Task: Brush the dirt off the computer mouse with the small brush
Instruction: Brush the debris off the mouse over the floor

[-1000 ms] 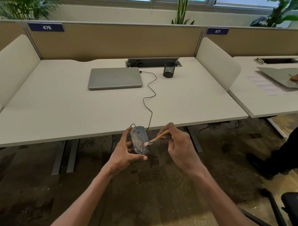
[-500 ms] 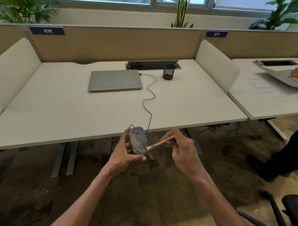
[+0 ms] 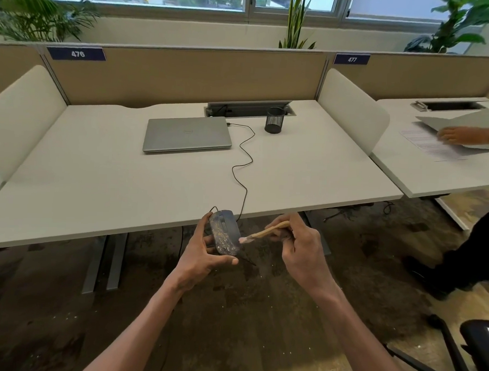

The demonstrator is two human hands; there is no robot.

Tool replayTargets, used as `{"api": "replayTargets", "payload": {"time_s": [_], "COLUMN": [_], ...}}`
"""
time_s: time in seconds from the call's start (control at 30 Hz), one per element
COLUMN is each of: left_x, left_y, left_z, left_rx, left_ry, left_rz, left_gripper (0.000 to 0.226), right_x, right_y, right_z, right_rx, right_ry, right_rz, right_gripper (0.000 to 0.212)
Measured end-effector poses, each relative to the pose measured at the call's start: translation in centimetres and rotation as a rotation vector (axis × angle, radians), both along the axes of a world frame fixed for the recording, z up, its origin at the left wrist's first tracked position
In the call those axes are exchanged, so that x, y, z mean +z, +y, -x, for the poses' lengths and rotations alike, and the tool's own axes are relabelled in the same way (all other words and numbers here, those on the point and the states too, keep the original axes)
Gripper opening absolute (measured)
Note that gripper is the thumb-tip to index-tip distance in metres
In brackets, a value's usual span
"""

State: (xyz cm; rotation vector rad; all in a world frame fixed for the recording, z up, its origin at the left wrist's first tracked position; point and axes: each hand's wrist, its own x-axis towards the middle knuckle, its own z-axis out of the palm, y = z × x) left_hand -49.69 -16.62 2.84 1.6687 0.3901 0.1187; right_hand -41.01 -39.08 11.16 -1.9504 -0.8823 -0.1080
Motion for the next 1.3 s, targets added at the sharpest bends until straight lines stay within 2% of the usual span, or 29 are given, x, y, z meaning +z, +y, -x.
{"api": "replayTargets", "payload": {"time_s": [0.17,0.4,1.0,1.17,1.3], "left_x": [0.4,0.5,0.9,0.8,0.8], "left_y": [-0.3,-0.2,-0.3,0.1,0.1], "left_z": [-0.2,0.3,0.0,-0.1,-0.2], "left_rx": [-0.002,0.024,0.040,0.042,0.027], "left_ry": [-0.021,-0.015,-0.028,-0.018,-0.026], "left_rz": [0.013,0.009,0.007,0.007,-0.001], "left_gripper": [0.140,0.139,0.135,0.135,0.133], "right_x": [-0.4,-1.6,-2.9,-3.4,-3.2], "right_y": [0.9,0.4,0.1,0.0,0.1], "right_z": [0.6,1.4,2.3,2.2,2.4], "right_rx": [-0.118,-0.221,-0.225,-0.277,-0.238], "right_ry": [0.118,0.197,0.310,0.312,0.295], "right_rz": [-0.106,-0.115,-0.187,-0.214,-0.209], "right_gripper": [0.014,0.020,0.019,0.019,0.018]}}
